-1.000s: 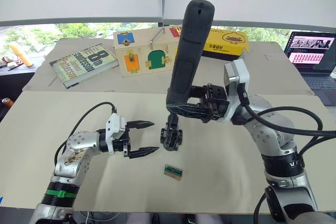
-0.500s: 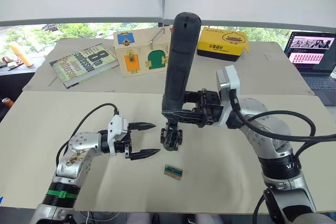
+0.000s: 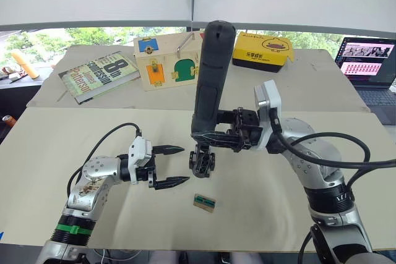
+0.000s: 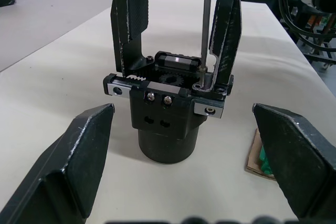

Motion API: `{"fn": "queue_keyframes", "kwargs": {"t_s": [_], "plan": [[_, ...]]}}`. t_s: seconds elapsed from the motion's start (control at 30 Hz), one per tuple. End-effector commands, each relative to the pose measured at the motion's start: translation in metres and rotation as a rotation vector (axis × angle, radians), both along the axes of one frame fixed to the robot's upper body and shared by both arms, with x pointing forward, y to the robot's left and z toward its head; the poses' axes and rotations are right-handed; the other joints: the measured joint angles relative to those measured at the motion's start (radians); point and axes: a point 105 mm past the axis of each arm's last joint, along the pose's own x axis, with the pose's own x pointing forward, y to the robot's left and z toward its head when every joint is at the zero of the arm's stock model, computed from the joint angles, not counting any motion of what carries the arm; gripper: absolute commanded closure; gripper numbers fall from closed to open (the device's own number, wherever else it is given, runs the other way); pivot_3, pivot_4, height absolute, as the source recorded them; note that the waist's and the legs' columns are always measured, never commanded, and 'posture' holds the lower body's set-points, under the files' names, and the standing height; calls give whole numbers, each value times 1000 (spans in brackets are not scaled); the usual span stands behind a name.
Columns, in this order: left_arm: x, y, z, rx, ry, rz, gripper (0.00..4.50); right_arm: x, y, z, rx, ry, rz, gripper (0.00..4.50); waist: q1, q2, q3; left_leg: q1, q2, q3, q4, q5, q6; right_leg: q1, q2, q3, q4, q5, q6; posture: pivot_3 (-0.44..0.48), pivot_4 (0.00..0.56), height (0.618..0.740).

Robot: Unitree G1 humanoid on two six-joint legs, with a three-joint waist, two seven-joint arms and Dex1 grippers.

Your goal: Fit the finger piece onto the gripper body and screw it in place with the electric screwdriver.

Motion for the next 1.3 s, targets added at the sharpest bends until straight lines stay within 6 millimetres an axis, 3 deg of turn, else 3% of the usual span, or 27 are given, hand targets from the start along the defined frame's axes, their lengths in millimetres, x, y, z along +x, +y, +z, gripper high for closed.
{"fn": "queue_keyframes", "kwargs": {"t_s": [0.03, 1.3], "plan": [[-1, -2, 3, 0, -20, -6, 0, -6, -2, 12, 23, -54, 13, 2578, 0, 0, 0, 0, 0, 0, 0, 0, 0, 0, 0, 0, 0, 0, 0, 0, 150, 740], [-4, -1, -4, 1, -9, 4, 0, -1, -2, 12, 45, -87, -7, 2578, 0, 0, 0, 0, 0, 0, 0, 0, 0, 0, 0, 0, 0, 0, 0, 0, 150, 740]]}}
